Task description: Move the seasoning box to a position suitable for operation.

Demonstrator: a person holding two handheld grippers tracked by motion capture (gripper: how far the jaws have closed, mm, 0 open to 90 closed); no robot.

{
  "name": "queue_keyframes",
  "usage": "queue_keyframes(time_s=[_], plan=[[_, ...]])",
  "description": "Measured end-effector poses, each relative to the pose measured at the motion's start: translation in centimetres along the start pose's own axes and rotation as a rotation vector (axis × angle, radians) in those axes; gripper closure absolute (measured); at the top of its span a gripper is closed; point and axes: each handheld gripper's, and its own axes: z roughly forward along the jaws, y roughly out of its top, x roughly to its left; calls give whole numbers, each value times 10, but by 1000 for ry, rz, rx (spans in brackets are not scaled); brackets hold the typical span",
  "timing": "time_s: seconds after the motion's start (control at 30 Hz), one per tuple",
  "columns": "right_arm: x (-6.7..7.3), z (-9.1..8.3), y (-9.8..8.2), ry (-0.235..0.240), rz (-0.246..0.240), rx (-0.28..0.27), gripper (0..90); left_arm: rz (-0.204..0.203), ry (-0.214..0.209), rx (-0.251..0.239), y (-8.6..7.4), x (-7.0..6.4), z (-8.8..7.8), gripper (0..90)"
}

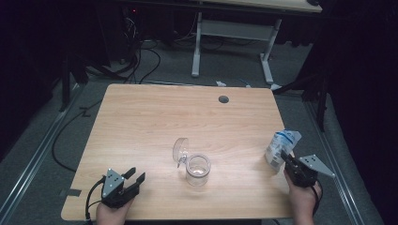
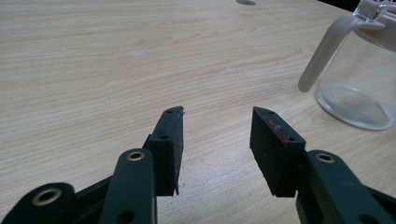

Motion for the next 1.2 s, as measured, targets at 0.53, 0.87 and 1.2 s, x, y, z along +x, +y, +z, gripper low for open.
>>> queue_keyframes(time_s=[0.53,0.87,1.2], plan=[[2,-2,4,32,8,-2,898,-1,-4,-5,0,0,-1,542],[8,-7,9,49,4,-9,899,1,-11,-17,1,-1,-2,534],[15,-12,15,84,-7,-31,899,-7,-21,-23,0,-1,-2,527]])
